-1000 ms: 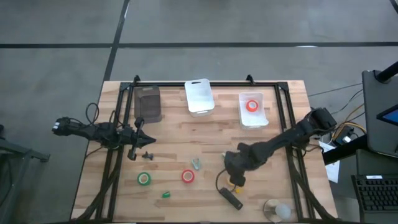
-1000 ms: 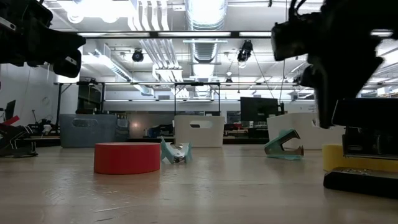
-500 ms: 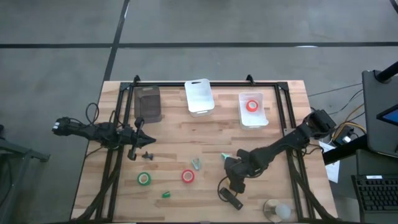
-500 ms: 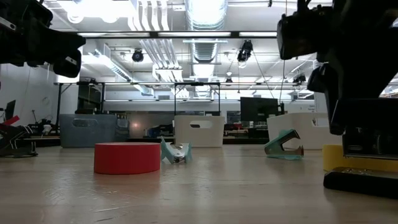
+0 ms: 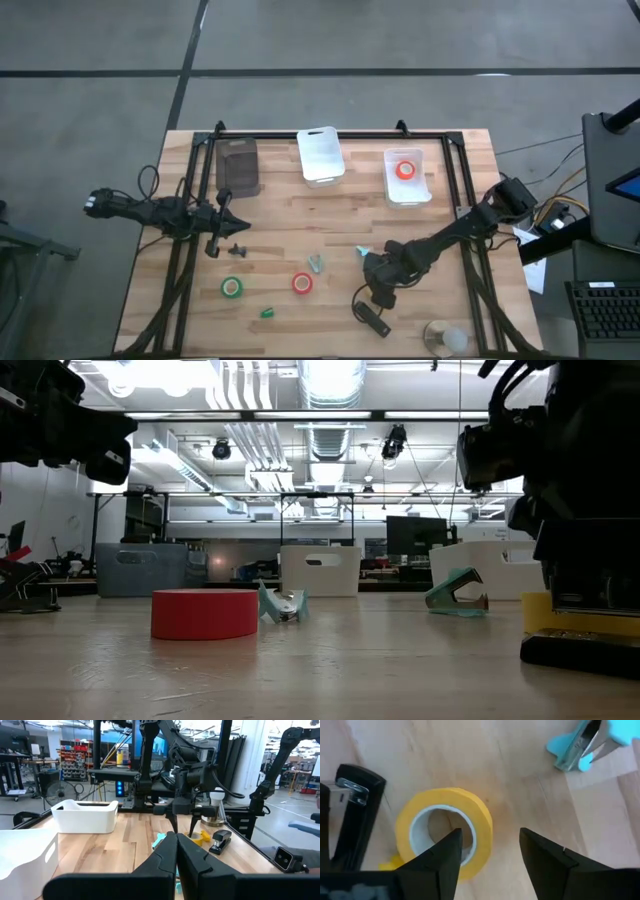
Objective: Pick and place Stapler, Stapler remover, tape
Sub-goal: Put the yellow tape into the right white bin
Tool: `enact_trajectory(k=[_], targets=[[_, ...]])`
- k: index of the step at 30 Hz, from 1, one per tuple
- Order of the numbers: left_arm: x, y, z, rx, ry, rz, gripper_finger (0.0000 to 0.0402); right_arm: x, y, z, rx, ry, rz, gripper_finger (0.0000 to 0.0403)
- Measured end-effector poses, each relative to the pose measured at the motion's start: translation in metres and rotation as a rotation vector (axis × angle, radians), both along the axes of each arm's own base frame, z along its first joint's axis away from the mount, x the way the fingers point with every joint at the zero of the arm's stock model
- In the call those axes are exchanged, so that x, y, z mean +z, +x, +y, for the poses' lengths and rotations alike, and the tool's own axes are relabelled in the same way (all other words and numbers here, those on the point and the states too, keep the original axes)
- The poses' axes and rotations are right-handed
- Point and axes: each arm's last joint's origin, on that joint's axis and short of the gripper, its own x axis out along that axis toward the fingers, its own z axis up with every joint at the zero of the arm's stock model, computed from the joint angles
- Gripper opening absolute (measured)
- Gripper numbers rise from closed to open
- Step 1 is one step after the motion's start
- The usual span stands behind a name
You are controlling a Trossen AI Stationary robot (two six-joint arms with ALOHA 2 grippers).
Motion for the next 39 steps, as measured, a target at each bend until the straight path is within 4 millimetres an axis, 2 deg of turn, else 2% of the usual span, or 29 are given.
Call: enact_trajectory(k=[5, 18, 25, 32, 39], targets=[[0.0, 0.0, 0.0, 0.0, 0.0, 0.001, 0.001, 0.0, 0.0, 0.0, 0.005, -0.001, -0.001, 0.0158], [0.0, 0.0, 0.0, 0.0, 0.0, 0.001, 0.001, 0.001, 0.0, 0.0, 0.095, -0.023, -0.012, 0.0042], [0.0, 0.0, 0.0, 0.0, 0.0, 0.001, 0.001, 0.008, 0.002, -0.006, 0.116, -0.03, -0.024, 0.0045], [0.0, 0.0, 0.0, 0.0, 0.0, 0.001, 0.001, 0.033, -0.01, -0.02, 0.124, -0.057, -0.014, 0.0051], [0.0, 0.0, 0.0, 0.0, 0.0, 0.001, 0.001, 0.081, -0.037, -0.059, 0.006, -0.275, -0.091, 0.0045]])
